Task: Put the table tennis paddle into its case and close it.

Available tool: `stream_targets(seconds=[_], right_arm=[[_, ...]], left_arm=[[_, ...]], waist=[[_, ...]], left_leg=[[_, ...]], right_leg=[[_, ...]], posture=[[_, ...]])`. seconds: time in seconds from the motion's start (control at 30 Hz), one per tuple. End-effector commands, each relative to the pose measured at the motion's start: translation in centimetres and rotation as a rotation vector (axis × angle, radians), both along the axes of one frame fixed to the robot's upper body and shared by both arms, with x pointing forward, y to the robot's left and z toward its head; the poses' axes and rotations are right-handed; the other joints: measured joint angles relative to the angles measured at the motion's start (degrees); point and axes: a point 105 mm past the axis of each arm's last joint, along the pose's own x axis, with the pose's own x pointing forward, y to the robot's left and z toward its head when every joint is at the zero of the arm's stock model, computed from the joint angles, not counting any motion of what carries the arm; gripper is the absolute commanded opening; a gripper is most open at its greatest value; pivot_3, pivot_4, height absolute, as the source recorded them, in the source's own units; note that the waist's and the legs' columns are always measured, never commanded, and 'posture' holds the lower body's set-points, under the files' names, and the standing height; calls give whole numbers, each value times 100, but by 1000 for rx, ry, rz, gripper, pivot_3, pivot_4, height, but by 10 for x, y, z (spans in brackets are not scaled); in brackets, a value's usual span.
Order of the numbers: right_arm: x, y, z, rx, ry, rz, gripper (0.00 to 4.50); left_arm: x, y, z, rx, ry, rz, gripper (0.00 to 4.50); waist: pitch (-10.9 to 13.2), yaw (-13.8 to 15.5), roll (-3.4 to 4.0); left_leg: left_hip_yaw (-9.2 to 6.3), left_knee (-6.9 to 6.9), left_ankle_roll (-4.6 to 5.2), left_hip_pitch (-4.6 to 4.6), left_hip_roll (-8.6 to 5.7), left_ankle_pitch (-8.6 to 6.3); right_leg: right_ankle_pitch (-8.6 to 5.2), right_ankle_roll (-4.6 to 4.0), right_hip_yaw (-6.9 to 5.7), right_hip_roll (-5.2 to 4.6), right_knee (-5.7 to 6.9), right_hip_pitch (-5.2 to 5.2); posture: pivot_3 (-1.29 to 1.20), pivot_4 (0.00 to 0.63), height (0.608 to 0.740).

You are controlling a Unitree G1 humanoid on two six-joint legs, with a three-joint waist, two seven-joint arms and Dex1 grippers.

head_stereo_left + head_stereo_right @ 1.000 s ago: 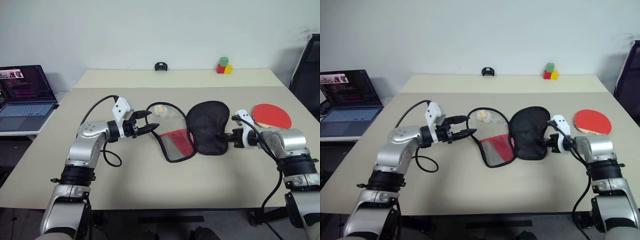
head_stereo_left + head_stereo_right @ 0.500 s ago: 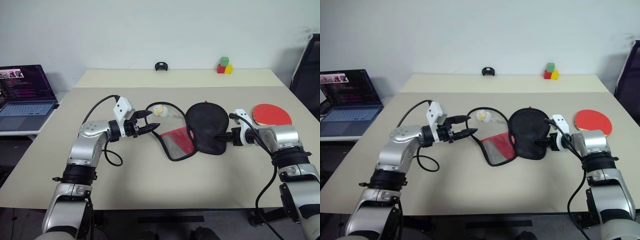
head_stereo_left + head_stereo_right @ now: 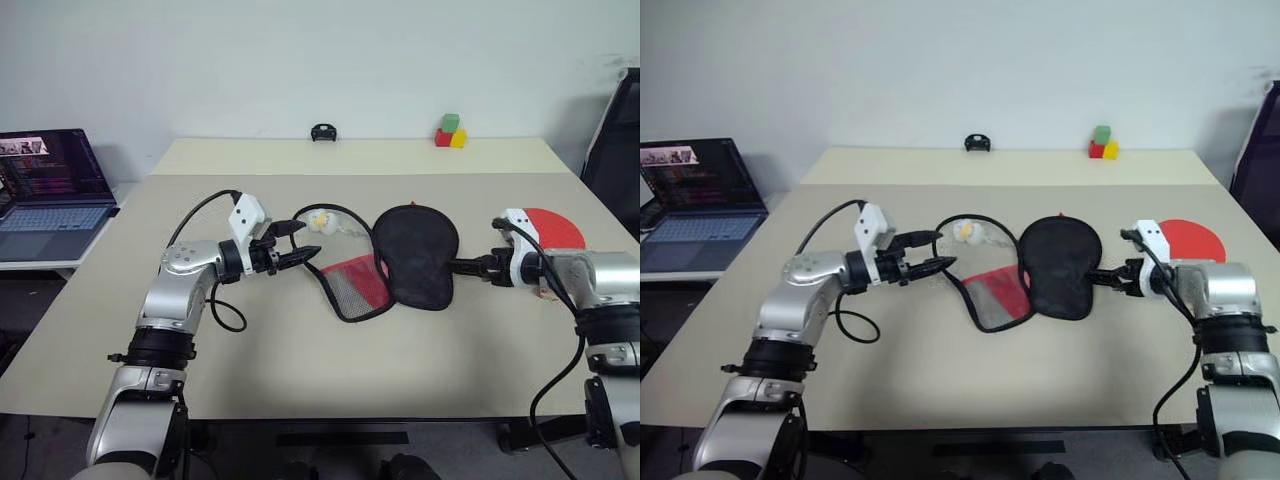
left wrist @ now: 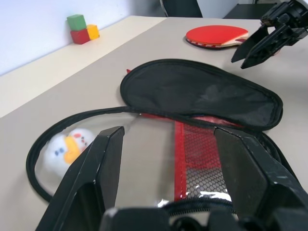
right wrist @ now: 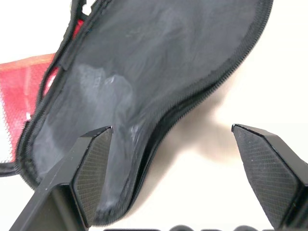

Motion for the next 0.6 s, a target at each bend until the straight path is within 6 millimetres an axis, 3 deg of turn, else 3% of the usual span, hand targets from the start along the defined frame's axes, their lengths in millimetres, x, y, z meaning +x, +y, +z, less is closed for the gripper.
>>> stream_targets(seconds=[0.03,0.23,0.4,0.6], right_arm=[[0,-16,36,25,-154,-76,4426],[1,-70,39,-195,-293,-365,4426],[-6,-105,14,-301,-262,-582,4426],[-6,-116,-4,-321,-223,-670,4426]], left_arm=[[1,-9,14,-4,-55,-31,3237],[7,-25,16,-31,-63,-57,3237],[8,-40,15,-38,-66,-99,3237],[9,-45,16,-37,-67,-117,3237]], waist=[[0,4,0],[0,19,-1],[-1,12,-2],[-1,-17,-2]], left_leg=[[-2,0,0,0,0,0],[-1,2,0,-2,-1,0],[5,1,-1,-2,-1,1],[25,0,0,15,1,1]], right_leg=[[0,0,-2,0,1,0],[0,1,-2,0,0,1],[0,1,3,0,1,1],[0,1,25,4,18,0]], posture=[[0,150,740],[0,150,740],[0,150,740],[0,150,740]])
